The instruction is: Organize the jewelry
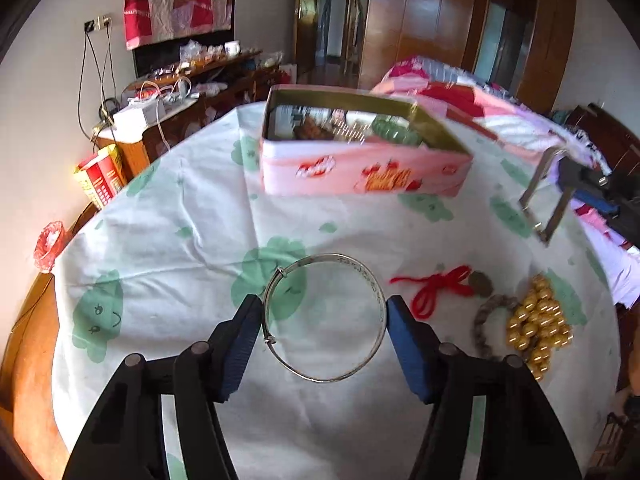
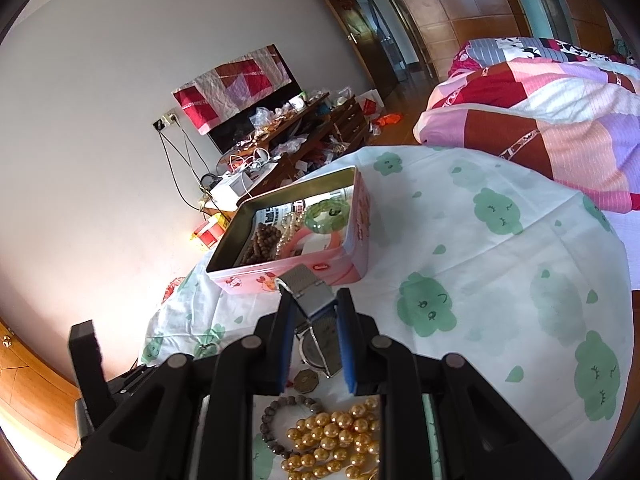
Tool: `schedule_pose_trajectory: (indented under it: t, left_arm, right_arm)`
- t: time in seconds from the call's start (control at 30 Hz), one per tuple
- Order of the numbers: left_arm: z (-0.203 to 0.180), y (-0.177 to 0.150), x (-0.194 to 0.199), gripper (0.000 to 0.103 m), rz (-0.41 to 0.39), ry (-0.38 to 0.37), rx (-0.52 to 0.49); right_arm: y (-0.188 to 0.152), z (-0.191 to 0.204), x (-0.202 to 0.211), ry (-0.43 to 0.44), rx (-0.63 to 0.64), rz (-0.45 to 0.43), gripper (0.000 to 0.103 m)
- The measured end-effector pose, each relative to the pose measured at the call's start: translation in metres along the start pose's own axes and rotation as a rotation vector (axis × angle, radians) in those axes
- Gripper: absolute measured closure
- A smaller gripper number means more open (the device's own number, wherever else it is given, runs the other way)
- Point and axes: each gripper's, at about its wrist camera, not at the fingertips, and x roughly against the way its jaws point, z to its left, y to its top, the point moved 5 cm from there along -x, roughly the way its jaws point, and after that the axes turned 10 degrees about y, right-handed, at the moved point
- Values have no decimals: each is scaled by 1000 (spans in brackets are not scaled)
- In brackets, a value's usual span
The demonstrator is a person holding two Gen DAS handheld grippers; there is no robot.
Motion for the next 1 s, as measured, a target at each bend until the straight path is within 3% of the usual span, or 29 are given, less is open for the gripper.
schedule_pose_trajectory:
  t: [0.33, 0.7, 1.0]
  left_arm:
    - [-9, 54, 31, 39, -175, -60, 51]
    - [-20, 108, -15, 39, -204, -23, 50]
    - [-21, 128, -60, 39, -185, 14, 50]
  right_arm:
    - [25, 4, 1, 26, 8, -37, 80]
    - [67, 4, -47, -26, 90, -66, 80]
    - [62, -10, -111, -81, 140, 59, 80]
